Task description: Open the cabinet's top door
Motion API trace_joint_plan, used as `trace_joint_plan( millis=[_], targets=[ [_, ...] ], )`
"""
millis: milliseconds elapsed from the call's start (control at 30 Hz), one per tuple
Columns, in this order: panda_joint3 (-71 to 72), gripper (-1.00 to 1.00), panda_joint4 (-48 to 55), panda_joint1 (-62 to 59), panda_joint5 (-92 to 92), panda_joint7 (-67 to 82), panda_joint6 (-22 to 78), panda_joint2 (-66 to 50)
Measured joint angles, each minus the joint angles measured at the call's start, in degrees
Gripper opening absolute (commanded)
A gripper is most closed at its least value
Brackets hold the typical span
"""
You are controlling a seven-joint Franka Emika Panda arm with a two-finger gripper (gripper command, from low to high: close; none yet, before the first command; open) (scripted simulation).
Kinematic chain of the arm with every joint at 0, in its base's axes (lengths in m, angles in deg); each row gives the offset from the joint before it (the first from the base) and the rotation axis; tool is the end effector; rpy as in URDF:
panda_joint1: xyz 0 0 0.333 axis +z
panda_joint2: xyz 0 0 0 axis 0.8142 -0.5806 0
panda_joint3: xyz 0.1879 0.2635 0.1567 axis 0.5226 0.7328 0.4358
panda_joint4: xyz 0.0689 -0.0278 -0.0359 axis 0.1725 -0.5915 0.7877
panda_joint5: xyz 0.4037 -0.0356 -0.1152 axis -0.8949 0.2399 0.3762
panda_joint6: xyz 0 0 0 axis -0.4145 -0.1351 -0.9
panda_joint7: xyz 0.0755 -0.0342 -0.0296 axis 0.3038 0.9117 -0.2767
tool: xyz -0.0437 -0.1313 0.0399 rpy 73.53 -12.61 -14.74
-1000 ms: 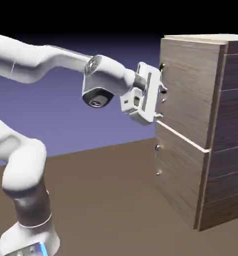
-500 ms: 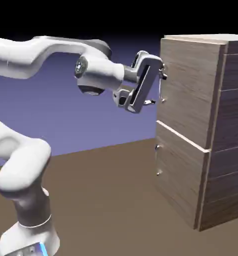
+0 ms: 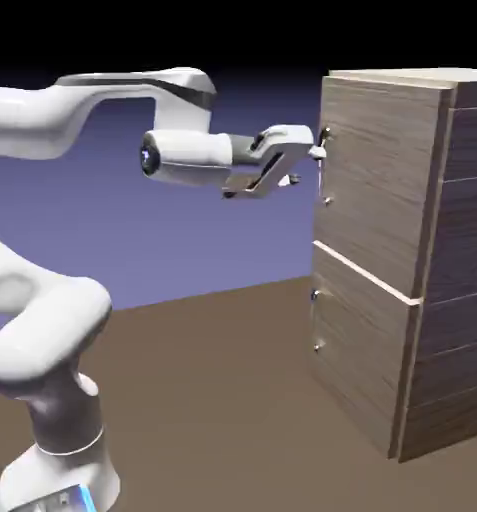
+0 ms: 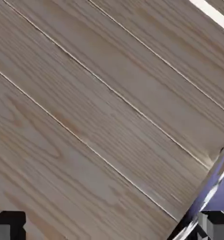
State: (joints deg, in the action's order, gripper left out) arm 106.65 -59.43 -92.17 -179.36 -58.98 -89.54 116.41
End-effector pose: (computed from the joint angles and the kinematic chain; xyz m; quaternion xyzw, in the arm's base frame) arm 0.3970 0.0716 0.5745 0.0959 0.7406 0.0638 0.6620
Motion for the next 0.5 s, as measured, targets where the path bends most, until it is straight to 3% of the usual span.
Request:
trace_joint_plan(
  millis=[500],
  targets=[
    [11.7,0.00,5.8,-11.0,-31.1,-11.3,1.3,3.6]
  ],
)
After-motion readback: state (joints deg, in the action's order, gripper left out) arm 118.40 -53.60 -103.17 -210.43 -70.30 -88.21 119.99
